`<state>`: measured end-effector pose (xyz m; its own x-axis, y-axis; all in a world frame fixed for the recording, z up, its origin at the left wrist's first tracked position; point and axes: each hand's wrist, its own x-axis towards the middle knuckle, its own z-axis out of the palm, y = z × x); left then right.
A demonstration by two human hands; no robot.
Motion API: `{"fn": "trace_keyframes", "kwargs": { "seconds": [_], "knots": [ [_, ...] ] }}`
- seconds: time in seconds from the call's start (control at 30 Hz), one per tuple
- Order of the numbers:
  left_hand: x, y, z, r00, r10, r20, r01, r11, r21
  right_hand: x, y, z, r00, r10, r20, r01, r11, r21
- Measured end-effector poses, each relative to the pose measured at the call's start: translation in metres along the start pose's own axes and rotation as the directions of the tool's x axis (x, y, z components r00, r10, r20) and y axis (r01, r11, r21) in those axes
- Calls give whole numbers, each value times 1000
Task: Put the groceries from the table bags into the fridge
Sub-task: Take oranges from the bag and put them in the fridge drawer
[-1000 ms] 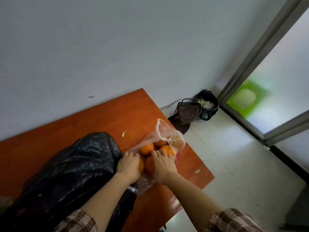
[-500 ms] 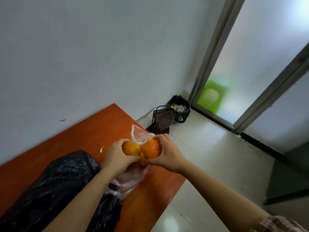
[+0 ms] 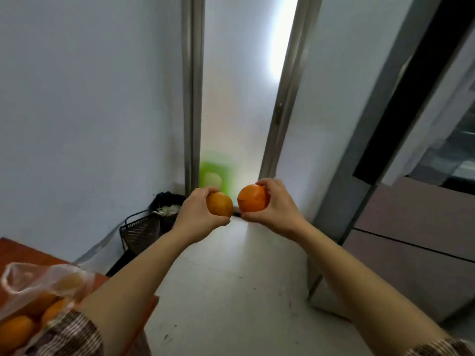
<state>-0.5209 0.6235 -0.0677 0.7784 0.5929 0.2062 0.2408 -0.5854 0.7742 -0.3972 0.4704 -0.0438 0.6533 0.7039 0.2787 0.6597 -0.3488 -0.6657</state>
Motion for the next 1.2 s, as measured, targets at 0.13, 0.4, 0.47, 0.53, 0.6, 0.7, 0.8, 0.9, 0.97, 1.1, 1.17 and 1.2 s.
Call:
{"fn": "trace_keyframes", "kwargs": {
  "seconds": [0.13,0.4,0.47,0.53,0.6,0.7,0.8,0.9,0.97,1.1,1.17,1.2],
  "knots": [
    [15,98,102,996,86,34,-84,994,-66,-31,71,-114,995,39,-91,-45,996,-73],
    [29,270,275,935,336,114,-315,934,-170,-92,196,-307,927,168,-336,-236,956,-172],
    [37,307,308,890,441,115,-422,892,-161,-98,221,-352,897,191,-400,-281,943,-181],
    [48,340,341,811,573,117,-563,819,-111,-101,245,-394,867,205,-455,-315,932,-181],
    [63,371,374,726,675,129,-672,737,-74,-101,270,-433,831,209,-516,-341,924,-175],
    [90,415,425,671,733,110,-731,679,-62,-93,312,-482,786,189,-588,-368,908,-200],
    [123,452,479,683,723,100,-716,691,-101,-78,360,-522,774,163,-611,-390,884,-259],
    [165,489,532,695,711,105,-695,702,-153,-54,409,-562,772,170,-613,-401,878,-261],
    [191,512,566,717,688,112,-661,722,-204,-36,438,-590,758,204,-620,-423,876,-229],
    [228,542,626,784,615,91,-566,767,-303,0,488,-635,744,236,-625,-453,866,-212],
    [247,552,654,795,602,77,-553,771,-317,18,514,-652,742,249,-623,-457,868,-197],
    [258,558,666,807,588,61,-540,776,-326,29,526,-660,738,248,-628,-452,872,-187]
  ]
}}
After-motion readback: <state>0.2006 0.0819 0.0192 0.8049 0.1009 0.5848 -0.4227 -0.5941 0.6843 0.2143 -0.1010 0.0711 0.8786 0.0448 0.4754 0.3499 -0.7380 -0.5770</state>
